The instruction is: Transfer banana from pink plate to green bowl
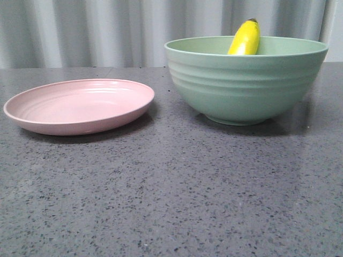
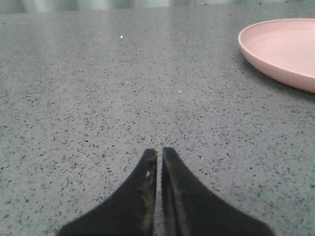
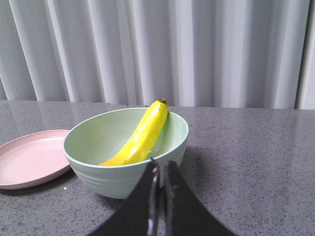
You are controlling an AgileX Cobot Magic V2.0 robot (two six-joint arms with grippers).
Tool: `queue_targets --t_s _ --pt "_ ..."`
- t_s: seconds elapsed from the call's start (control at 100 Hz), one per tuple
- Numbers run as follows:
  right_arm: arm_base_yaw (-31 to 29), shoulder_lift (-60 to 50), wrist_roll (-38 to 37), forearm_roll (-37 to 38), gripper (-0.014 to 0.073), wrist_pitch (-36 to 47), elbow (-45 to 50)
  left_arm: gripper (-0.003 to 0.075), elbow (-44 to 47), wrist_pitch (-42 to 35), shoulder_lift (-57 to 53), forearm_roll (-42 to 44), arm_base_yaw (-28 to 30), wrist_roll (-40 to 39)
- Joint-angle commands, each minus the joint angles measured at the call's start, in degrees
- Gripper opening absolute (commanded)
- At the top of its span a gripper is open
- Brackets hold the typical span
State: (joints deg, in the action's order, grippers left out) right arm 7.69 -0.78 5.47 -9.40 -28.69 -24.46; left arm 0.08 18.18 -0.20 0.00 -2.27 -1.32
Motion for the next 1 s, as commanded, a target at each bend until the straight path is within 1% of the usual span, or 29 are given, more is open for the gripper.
queue_targets --t_s 0.0,0.75,0.86,0.99 --pt "-0.38 0.62 0.65 0.4 -0.0075 4.42 -1.4 -0.0019 1.43 -2.04 -1.92 -0.32 0.13 0.04" --pt "-0.38 0.62 0.65 0.4 -0.0075 4.45 -1.12 -0.0019 1.43 -2.04 -1.92 -0.32 0.13 0.04" --pt "-1.73 -0.15 0.65 0.4 -0.0075 7.03 1.25 -0.0019 1.43 -2.04 -1.92 -0.32 0.13 0.04" --pt "-6.33 -0.84 0.65 0.4 -0.0075 16.11 7.4 -0.0019 1.43 -2.04 -1.92 -0.32 0.13 0.04"
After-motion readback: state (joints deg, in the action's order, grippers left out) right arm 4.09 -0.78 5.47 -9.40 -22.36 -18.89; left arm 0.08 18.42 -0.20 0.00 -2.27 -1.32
